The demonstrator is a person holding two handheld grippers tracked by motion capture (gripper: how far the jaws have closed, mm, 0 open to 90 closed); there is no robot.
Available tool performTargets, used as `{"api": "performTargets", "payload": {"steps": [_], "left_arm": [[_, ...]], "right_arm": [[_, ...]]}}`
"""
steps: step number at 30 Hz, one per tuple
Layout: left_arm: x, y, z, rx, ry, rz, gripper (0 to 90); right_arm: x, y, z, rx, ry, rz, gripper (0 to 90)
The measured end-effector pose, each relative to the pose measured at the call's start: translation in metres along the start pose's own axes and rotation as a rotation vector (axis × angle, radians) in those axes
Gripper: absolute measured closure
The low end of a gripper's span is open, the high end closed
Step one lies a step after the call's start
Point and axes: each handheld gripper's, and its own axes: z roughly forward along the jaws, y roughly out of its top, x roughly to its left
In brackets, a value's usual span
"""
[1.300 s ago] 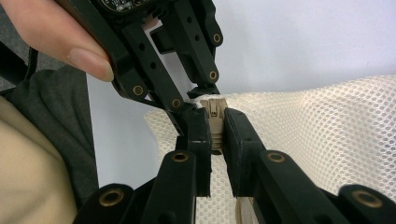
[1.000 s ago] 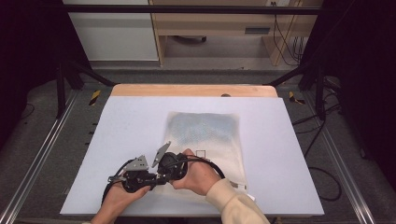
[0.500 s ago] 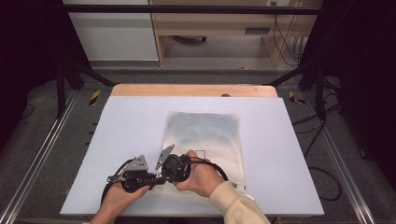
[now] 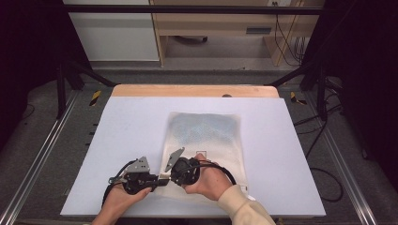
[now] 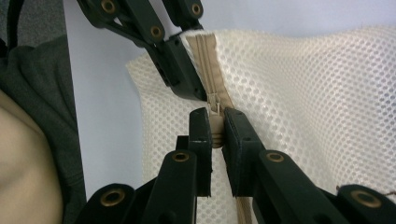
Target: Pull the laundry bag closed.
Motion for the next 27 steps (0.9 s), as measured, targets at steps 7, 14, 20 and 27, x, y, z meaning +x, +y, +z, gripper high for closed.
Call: {"api": "performTargets", "payload": {"steps": [7, 14, 20, 27], "left_arm": [[-0.001, 0.001, 0.000, -0.002, 0.003, 0.003, 82.4], [-0.001, 0.000, -0.001, -0.007, 0.005, -0.003, 82.4], [-0.002, 0.000, -0.001, -0.009, 0.004, -0.004, 82.4], [-0.004, 0.001, 0.001, -0.001, 0.001, 0.008, 82.4]], "right_arm": [[-0.003, -0.007, 0.000, 0.012, -0.002, 0.012, 82.4], [-0.010, -0.021, -0.005, 0.018, -0.006, 0.041, 82.3], [-0.011, -0.031, -0.010, 0.019, -0.011, 0.060, 82.4], [-0.012, -0.034, -0.011, 0.010, -0.011, 0.058, 82.3]]}}
